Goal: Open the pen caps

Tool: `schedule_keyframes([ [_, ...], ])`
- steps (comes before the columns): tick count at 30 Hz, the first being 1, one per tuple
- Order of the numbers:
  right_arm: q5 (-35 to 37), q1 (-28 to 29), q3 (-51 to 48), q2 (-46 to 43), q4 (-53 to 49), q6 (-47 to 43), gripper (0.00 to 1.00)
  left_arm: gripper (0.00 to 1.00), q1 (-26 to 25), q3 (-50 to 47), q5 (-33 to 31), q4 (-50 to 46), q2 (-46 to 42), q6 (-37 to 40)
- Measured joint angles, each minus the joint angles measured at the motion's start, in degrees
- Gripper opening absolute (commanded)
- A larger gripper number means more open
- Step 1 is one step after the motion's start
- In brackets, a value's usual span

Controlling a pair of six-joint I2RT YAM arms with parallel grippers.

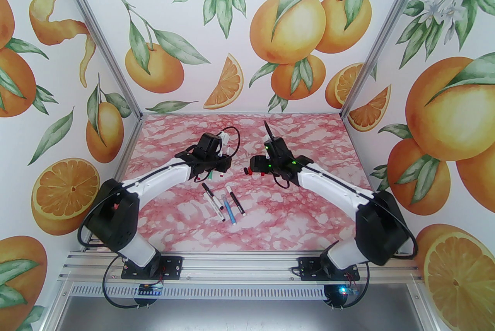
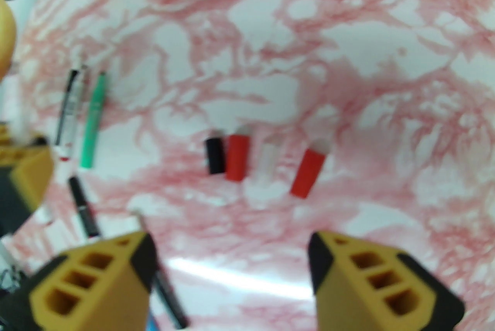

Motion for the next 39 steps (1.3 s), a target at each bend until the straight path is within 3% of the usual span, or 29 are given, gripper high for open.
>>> schedule_keyframes([
  [2, -1.7, 0.0, -1.6, -2.1, 1.3, -0.1, 0.98, 0.0, 0.0, 1.2, -1.8, -1.2, 2.0, -0.8],
  [3, -2.3, 0.0, -2.3, -3.0, 1.9, 0.0, 1.0, 0.0, 0.1, 1.7, -2.4, -1.7, 2.9, -1.0],
  [19, -7.5, 0.0, -10.0, -9.1, 8.0, -0.3, 1.0, 0.0, 3.6, 6.4, -6.7, -6.8, 13.3, -5.4],
  [22, -7.7, 0.0, -10.2, -9.1, 8.7, -0.2, 1.0, 0.06, 3.6, 8.2, -7.6, -7.6, 14.7, -5.5],
  [31, -7.7, 0.0, -11.6, -9.1, 10.3, 0.2, 1.0, 0.07, 3.6, 10.3, -9.2, -8.9, 19.1, -5.9],
  [39, -7.7, 0.0, -12.6, -9.9, 10.4, 0.8, 1.0, 0.22, 3.6, 11.6, -9.3, -9.9, 20.0, -6.4],
])
